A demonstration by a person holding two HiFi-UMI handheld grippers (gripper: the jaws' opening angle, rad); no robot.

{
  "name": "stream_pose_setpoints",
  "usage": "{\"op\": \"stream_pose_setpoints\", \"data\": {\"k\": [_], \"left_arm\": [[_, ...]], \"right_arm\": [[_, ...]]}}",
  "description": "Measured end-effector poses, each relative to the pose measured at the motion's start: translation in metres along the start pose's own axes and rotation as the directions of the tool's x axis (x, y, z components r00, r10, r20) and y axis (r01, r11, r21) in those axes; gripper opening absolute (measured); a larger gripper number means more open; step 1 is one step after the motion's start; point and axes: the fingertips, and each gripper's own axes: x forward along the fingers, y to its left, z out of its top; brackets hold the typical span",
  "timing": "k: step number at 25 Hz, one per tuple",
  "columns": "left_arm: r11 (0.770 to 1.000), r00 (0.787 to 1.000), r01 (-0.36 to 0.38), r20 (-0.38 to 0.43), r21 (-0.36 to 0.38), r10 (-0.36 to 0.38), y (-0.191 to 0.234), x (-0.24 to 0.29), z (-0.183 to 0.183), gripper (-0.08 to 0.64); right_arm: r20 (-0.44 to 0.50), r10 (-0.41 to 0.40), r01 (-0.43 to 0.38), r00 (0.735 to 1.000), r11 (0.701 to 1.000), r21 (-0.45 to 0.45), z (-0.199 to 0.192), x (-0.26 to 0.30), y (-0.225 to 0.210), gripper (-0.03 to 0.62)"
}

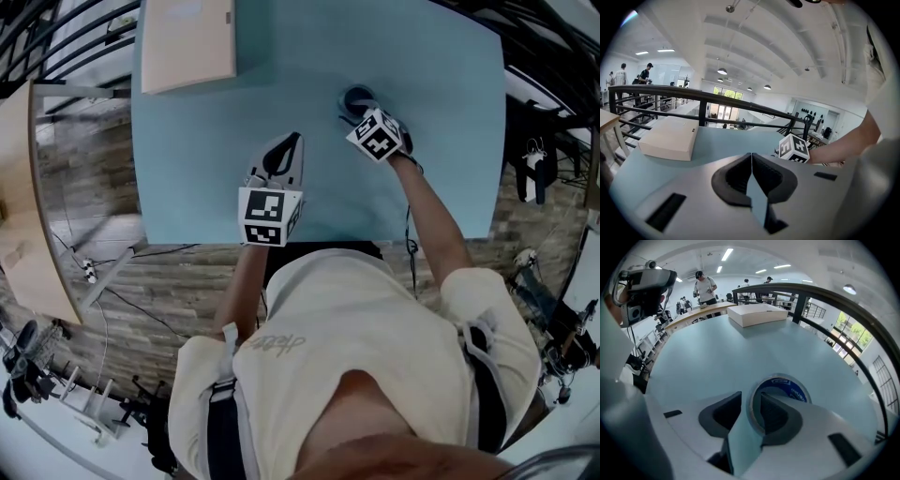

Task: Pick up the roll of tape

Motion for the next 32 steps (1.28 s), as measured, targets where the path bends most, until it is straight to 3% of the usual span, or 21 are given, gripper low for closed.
{"op": "stream_pose_setpoints", "data": {"k": [4,8,14,21,27,32], "left_arm": [[1.000,1.000,0.000,0.001,-0.005,0.000,0.002,-0.002,-0.002,0.021],[1.000,1.000,-0.001,0.004,-0.010,0.001,0.006,-0.004,-0.003,0.021],[1.000,1.000,0.000,0.020,-0.009,0.000,0.007,-0.004,0.001,0.021],[1.000,1.000,-0.006,0.022,0.002,0.006,0.003,-0.014,0.003,0.021],[1.000,1.000,0.000,0.013,0.011,-0.001,0.002,-0.022,-0.001,0.021],[1.000,1.000,0.016,0.011,0.018,-0.016,-0.006,-0.027,-0.001,0.021]], "right_arm": [[-0.095,0.009,-0.010,0.995,1.000,-0.015,-0.007,0.004,-0.003,0.093],[-0.154,0.018,-0.022,0.988,0.999,-0.024,-0.008,0.008,-0.002,0.092],[-0.253,0.030,-0.063,0.967,0.990,-0.123,-0.012,0.009,0.000,0.069],[-0.198,-0.008,-0.019,0.980,0.991,-0.131,-0.016,0.002,0.003,0.054],[-0.092,-0.026,0.020,0.995,0.998,-0.066,-0.012,-0.013,0.009,0.054],[0.038,-0.035,0.033,0.999,0.998,0.060,0.001,-0.043,0.013,0.054]]}}
